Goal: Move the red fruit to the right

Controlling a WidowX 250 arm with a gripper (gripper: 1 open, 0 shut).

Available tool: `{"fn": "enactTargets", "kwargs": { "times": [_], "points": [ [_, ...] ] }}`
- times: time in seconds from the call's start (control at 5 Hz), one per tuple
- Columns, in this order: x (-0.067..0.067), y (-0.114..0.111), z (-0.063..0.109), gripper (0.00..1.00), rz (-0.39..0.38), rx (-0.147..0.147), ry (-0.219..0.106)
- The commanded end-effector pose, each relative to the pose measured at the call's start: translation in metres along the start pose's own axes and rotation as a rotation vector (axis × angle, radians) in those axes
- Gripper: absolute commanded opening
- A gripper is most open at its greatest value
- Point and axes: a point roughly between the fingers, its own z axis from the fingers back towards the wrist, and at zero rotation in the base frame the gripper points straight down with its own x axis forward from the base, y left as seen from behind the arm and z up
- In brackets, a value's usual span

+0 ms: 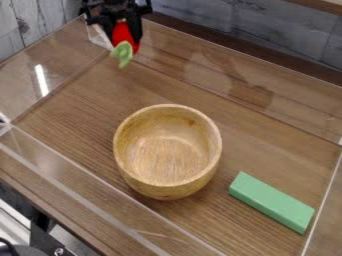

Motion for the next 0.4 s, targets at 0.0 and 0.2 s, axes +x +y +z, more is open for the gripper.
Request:
{"fn": "enactTargets", "kwargs": {
  "times": [0.0,0.2],
  "points": [
    [-0.013,-0.031,0.022,0.00,-0.163,0.007,-0.069],
    [-0.024,-0.056,0.015,0.00,-0.231,-0.001,-0.048]
  ]
}}
